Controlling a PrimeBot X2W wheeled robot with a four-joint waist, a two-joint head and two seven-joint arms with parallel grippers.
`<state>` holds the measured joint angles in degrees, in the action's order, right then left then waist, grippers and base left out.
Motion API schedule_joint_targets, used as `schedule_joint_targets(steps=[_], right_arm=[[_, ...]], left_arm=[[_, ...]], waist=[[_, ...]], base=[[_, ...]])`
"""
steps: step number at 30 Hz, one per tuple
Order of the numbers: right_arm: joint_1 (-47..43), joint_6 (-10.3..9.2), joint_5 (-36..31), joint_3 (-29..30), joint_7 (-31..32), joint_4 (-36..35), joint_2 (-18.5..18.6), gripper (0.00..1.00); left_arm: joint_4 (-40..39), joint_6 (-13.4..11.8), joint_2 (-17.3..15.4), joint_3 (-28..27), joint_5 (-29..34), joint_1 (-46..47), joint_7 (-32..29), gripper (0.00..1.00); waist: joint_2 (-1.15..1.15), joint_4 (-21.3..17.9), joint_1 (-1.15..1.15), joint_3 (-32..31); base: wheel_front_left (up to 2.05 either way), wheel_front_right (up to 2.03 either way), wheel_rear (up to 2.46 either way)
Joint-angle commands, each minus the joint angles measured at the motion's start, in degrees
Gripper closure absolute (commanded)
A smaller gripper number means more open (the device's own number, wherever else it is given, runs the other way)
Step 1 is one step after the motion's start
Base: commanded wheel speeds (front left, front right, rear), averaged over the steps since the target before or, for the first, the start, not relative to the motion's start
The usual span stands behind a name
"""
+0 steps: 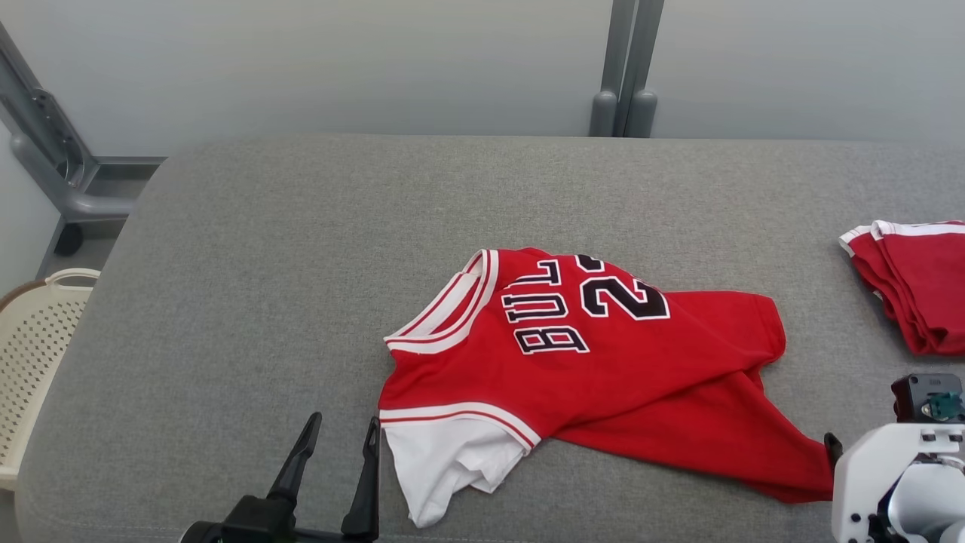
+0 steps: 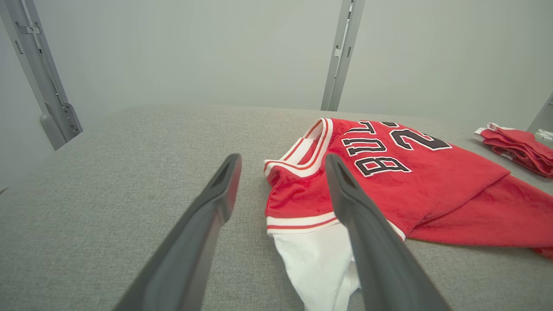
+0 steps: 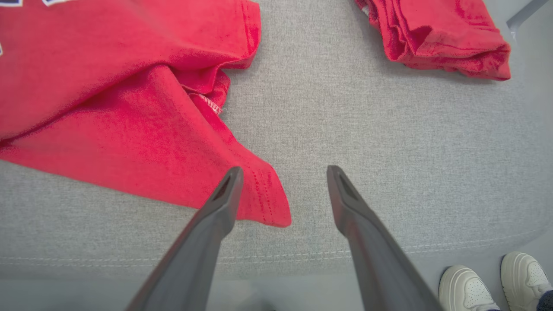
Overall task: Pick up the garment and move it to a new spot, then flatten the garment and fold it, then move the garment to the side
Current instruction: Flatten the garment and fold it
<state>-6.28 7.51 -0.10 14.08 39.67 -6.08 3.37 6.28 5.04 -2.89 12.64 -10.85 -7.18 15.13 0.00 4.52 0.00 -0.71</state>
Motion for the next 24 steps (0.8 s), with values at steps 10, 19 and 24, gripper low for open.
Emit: schedule_joint_targets(steps=[10,19,24], right_arm=[[11.2,-0.05,-1.2,0.3,0.5,7.6,0.8,0.00],[21.8,-0.05,-1.9,1.6,-1.9,20.6,2.1,0.00],[25.7,-0.05,-2.5,1.0,-3.5,26.4,2.7,0.00]], left_arm=[[-0.1,0.3,0.0,0.3,0.3,0.2,0.0,0.00],[-0.2,0.7,-0.1,0.4,0.7,2.1,0.0,0.00],[0.0,0.8,0.0,0.5,0.7,3.1,0.0,0.00]], waist=[[0.00,0.7,0.00,0.9],[0.00,2.7,0.00,4.5],[0.00,3.8,0.00,6.2]], base=[[0.00,0.00,0.00],[0.00,0.00,0.00],[0.00,0.00,0.00]])
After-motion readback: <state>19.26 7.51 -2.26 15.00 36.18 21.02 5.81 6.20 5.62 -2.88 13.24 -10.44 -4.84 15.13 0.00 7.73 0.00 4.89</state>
